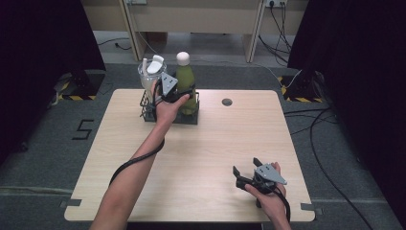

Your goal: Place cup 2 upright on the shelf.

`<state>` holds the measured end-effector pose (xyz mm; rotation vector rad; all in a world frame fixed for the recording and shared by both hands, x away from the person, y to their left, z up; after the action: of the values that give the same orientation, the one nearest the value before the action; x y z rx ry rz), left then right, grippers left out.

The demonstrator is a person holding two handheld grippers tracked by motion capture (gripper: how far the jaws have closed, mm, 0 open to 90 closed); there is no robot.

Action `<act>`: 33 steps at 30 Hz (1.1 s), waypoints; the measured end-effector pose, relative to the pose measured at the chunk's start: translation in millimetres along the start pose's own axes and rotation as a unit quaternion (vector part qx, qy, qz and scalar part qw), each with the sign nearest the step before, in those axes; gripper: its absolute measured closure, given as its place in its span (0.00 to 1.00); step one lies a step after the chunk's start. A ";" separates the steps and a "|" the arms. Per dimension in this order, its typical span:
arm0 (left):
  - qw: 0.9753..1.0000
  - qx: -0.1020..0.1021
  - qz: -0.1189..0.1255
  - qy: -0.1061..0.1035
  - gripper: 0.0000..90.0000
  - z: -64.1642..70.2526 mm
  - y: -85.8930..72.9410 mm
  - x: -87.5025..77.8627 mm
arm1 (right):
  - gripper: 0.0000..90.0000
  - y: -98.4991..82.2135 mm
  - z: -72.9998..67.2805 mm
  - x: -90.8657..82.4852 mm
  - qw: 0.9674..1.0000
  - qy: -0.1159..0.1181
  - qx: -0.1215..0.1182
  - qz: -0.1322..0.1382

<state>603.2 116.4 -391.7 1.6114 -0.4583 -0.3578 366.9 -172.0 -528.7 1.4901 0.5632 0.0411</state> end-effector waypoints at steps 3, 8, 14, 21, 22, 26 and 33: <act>1.000 0.001 0.004 -0.002 0.15 0.4 2.3 -2.5 | 0.16 0.0 -0.1 0.3 1.000 0.001 -0.002 -0.001; 1.000 0.004 0.001 0.002 0.15 -1.3 1.6 -7.5 | 0.16 0.0 -0.5 0.4 1.000 0.000 -0.001 0.000; 1.000 0.007 0.001 -0.001 0.15 -0.5 1.7 -15.1 | 0.16 -0.2 -0.4 0.8 1.000 0.000 -0.003 0.001; 1.000 0.012 -0.002 0.002 0.16 -2.7 -0.2 -27.3 | 0.16 0.3 0.6 -0.3 1.000 -0.004 -0.005 0.002; 1.000 0.013 -0.002 0.001 0.16 -2.8 -0.2 -29.4 | 0.16 0.3 0.5 -0.3 1.000 -0.003 -0.005 0.001; 1.000 0.012 -0.001 -0.005 0.16 -2.2 0.1 -37.4 | 0.16 0.2 -0.7 0.0 1.000 -0.002 -0.004 0.000; 1.000 0.015 0.002 -0.013 0.16 -2.0 1.0 -50.6 | 0.16 0.8 -1.2 -0.5 1.000 -0.003 -0.005 0.001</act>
<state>560.2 143.1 -392.5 1.6359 -0.4882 -0.3716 366.2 -171.0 -527.8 1.4810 0.5568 0.0400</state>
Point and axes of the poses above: each handheld gripper's, and its own axes: x roughly forward along the jaws, y roughly out of its top, z roughly to its right, the point moved 4 cm from there along x, roughly forward along the jaws, and after that the axes turned 3 degrees about -y, right-handed, at the moved point
